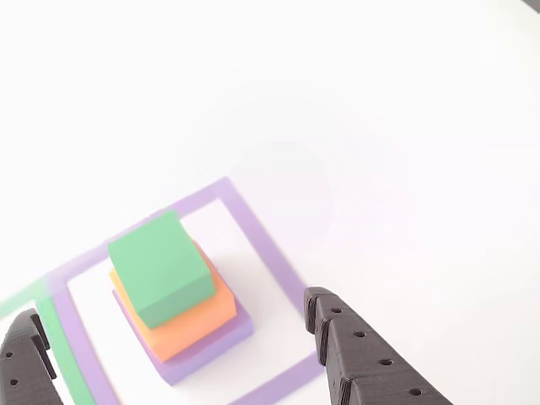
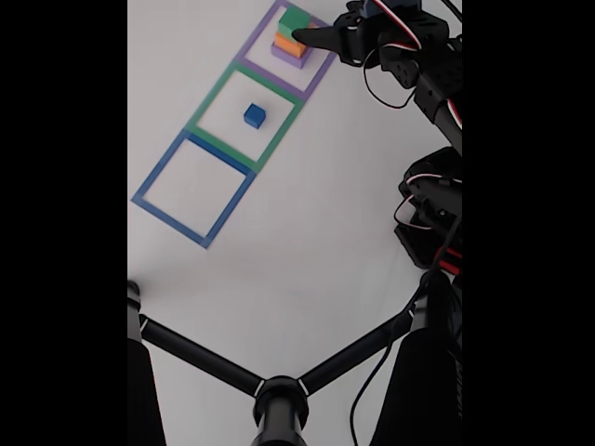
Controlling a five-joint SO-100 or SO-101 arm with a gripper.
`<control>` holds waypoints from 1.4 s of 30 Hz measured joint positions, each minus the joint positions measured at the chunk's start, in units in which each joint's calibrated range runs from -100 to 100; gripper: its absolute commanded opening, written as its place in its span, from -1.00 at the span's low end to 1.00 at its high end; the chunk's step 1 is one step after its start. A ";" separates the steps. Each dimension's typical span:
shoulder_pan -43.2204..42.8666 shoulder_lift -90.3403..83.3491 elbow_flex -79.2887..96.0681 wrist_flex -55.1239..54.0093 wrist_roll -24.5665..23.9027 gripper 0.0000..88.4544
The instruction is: Tower of hanoi
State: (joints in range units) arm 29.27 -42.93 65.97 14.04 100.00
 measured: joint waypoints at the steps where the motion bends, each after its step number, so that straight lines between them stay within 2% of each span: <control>1: -0.08 1.77 1.04 -3.61 0.00 -0.17; 8: -0.08 15.03 6.53 -28.97 0.00 -0.18; 18: -1.47 27.44 6.61 -47.35 0.00 -0.17; 30: -1.96 35.96 6.88 -56.66 0.00 -0.17; 42: -4.09 41.20 6.70 -60.43 0.00 -0.18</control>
State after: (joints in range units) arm 25.17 -1.73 72.67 -46.39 100.00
